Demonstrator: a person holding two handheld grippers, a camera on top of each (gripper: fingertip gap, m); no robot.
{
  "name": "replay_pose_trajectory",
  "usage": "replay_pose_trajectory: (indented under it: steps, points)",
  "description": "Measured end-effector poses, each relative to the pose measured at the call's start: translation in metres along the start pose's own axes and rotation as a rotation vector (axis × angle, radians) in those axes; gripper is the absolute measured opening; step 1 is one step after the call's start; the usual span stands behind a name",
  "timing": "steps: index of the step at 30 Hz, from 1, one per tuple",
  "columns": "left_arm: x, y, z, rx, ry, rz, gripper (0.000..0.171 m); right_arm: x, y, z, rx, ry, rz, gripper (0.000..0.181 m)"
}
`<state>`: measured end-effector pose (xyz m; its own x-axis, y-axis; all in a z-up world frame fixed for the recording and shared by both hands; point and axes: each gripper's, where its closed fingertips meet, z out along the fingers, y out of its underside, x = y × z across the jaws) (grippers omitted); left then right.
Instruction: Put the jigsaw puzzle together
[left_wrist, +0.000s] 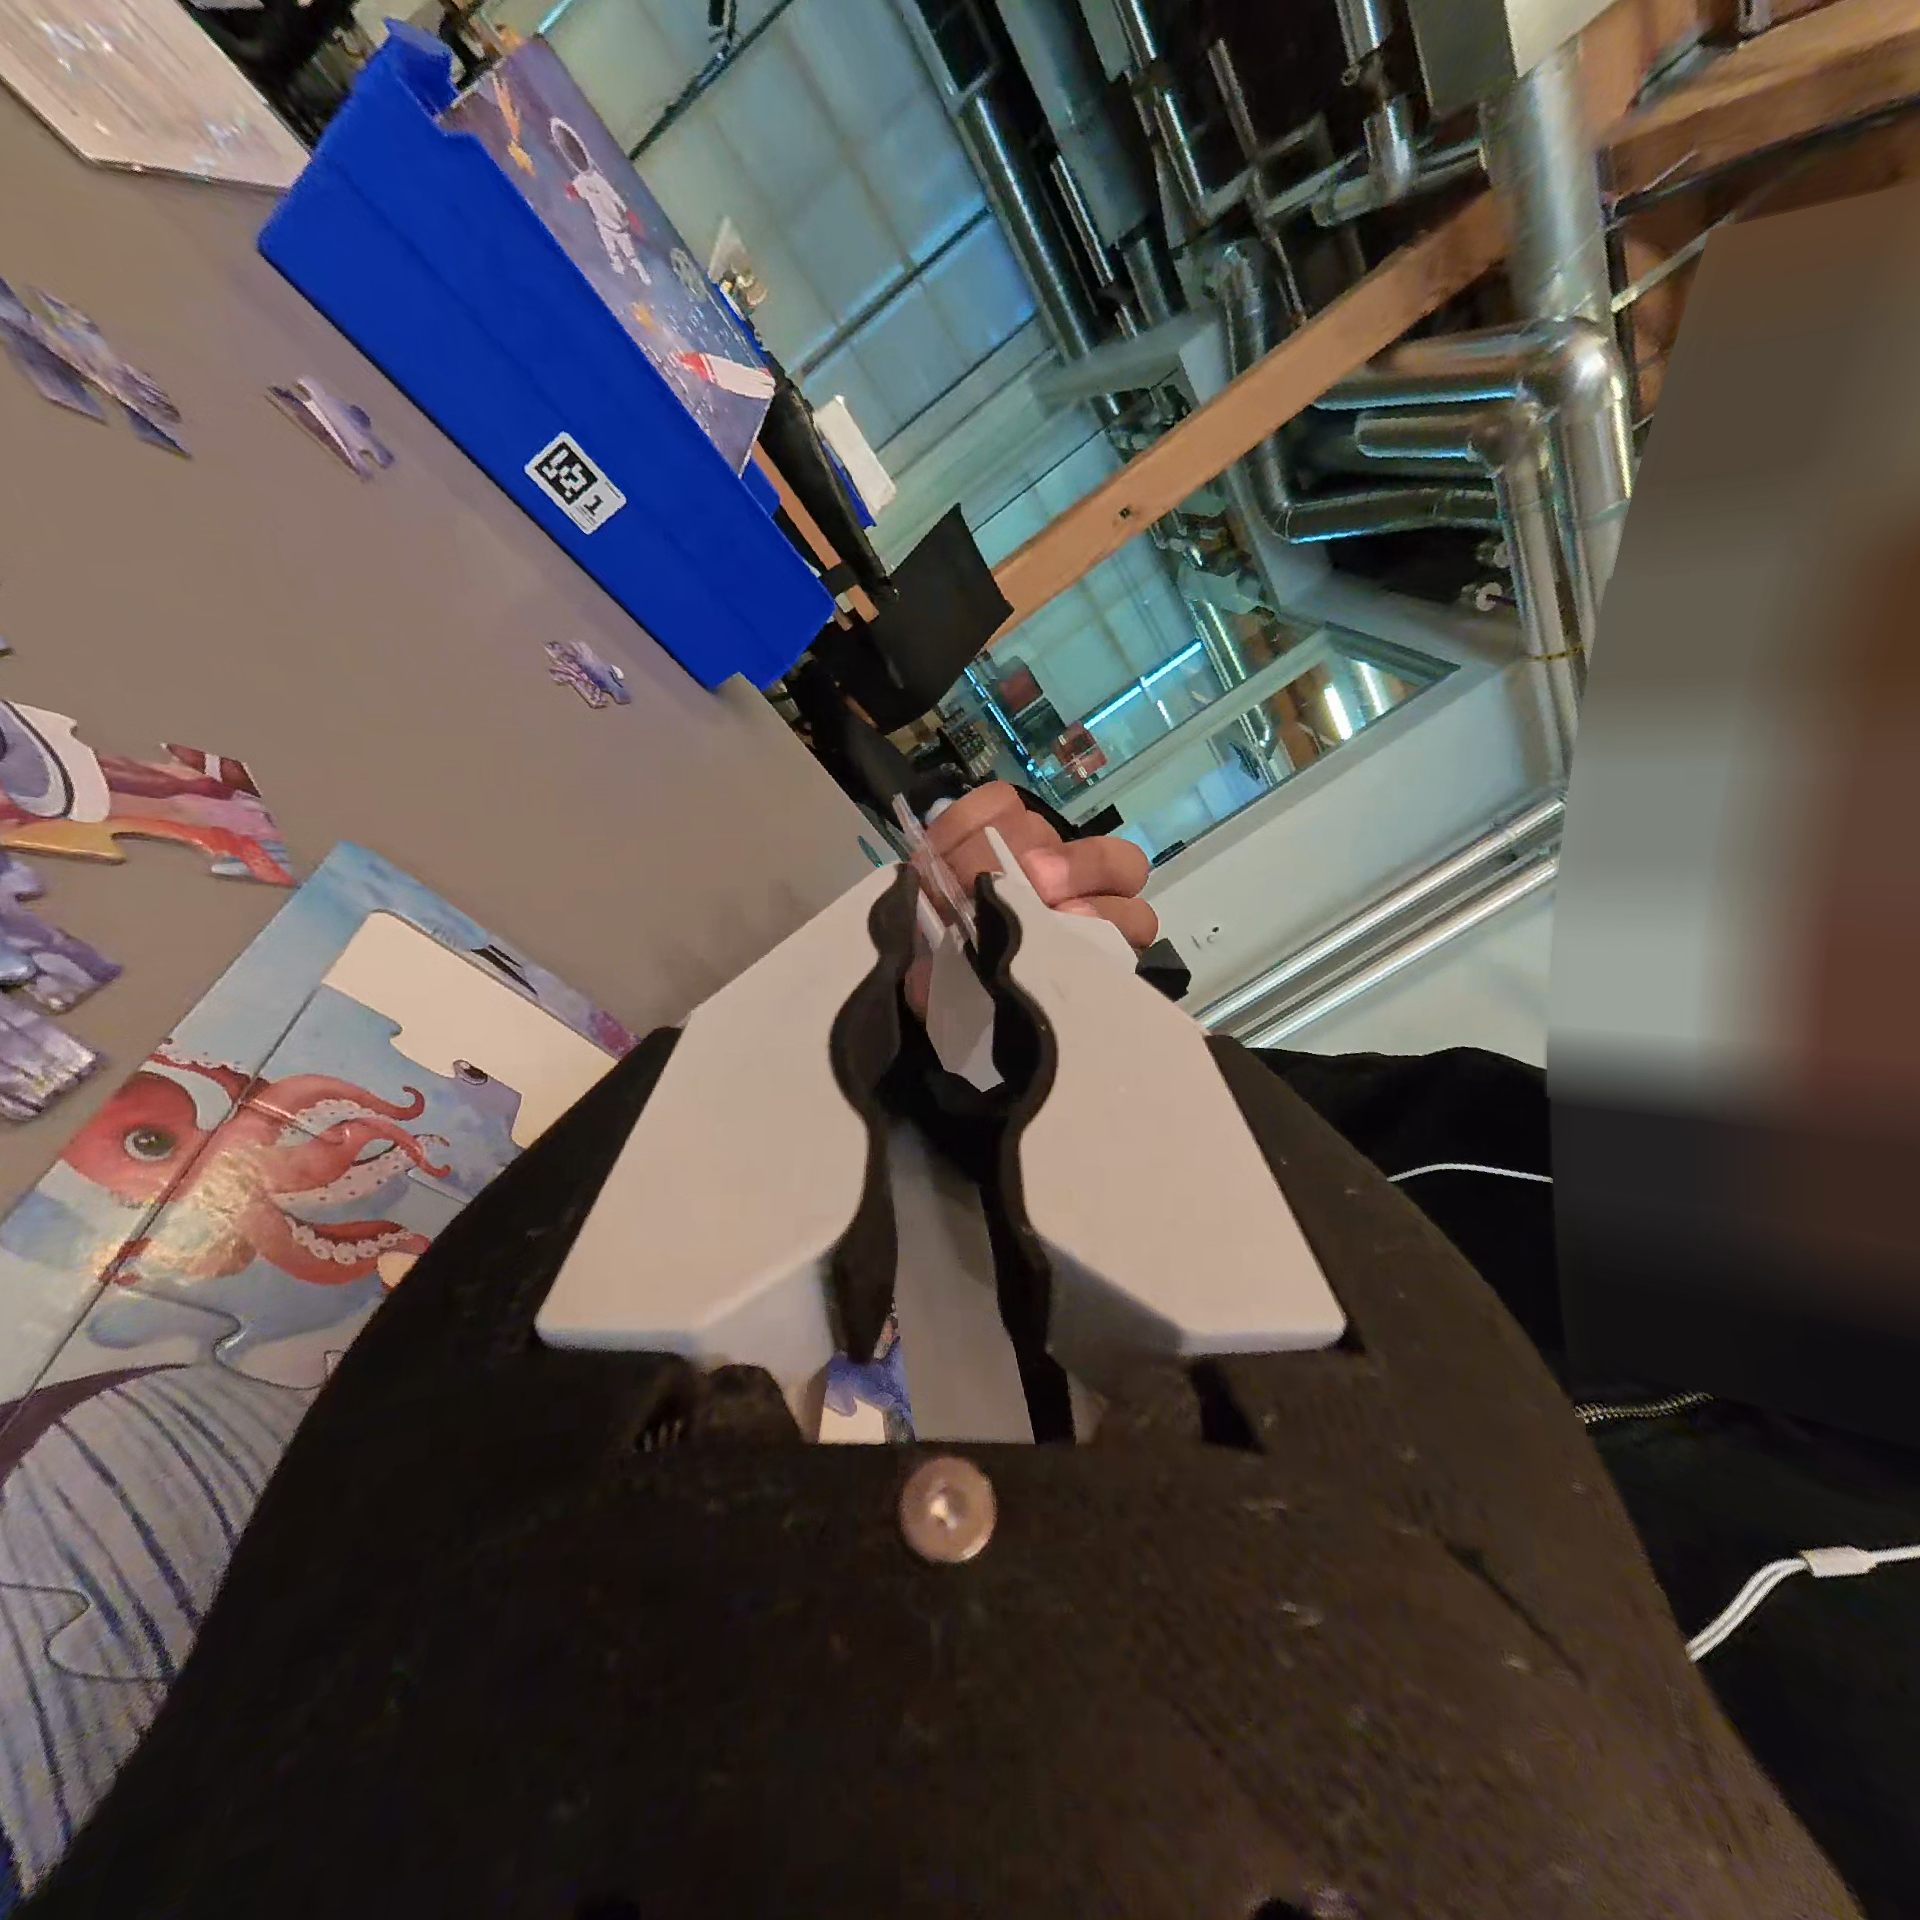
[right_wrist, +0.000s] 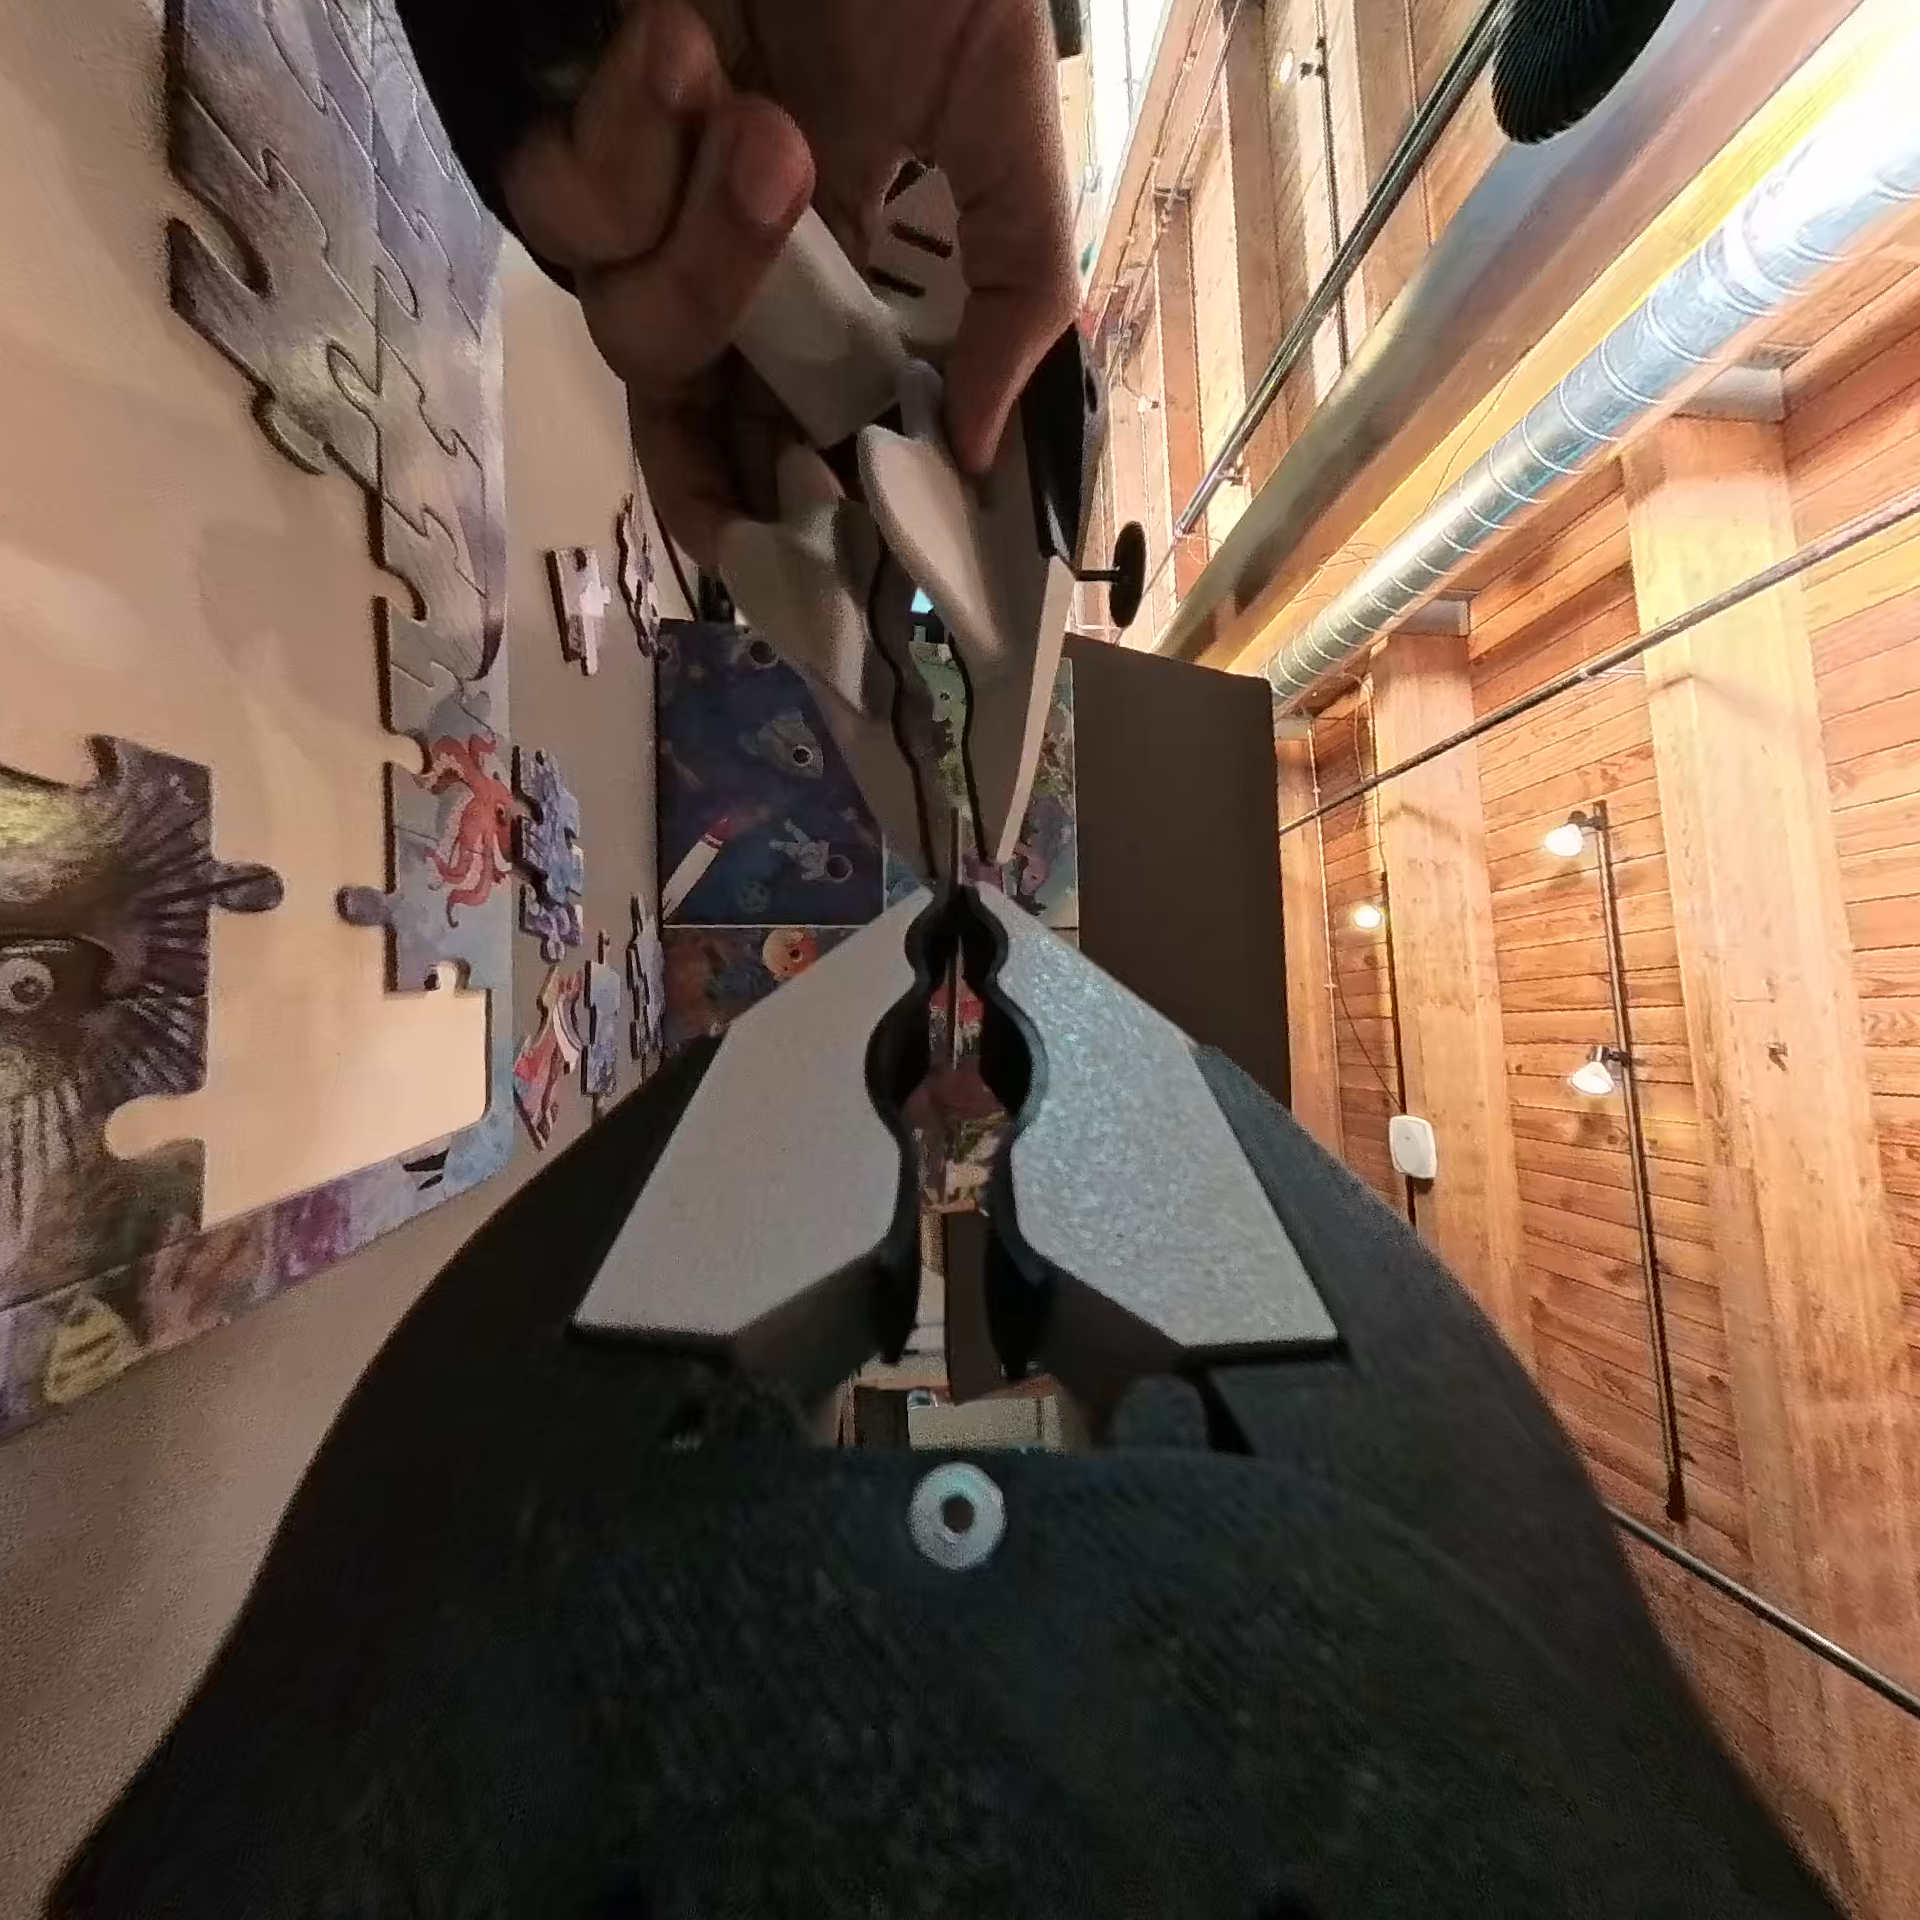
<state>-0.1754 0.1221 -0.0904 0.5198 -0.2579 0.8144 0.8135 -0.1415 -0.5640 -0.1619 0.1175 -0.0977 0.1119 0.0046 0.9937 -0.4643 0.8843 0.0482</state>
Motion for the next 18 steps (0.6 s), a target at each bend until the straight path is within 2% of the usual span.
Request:
replay_pose_trajectory:
  steps: [6, 8, 14, 18]
  points:
    - [-0.001, 0.001, 0.0, 0.0, 0.019, -0.023, 0.001, 0.0, 0.003, 0.002, -0.031, 0.004, -0.028, 0.0]
    - [-0.001, -0.002, -0.001, 0.017, 0.025, -0.021, 0.001, 0.002, 0.008, 0.002, -0.041, -0.004, 0.039, 0.0]
    - [-0.001, -0.001, -0.001, 0.027, 0.035, -0.022, 0.002, 0.002, 0.026, 0.003, -0.033, -0.093, 0.397, 0.002]
    - [-0.001, 0.006, 0.003, -0.003, 0.049, -0.033, 0.001, 0.002, 0.04, 0.002, -0.077, -0.085, 0.378, 0.001]
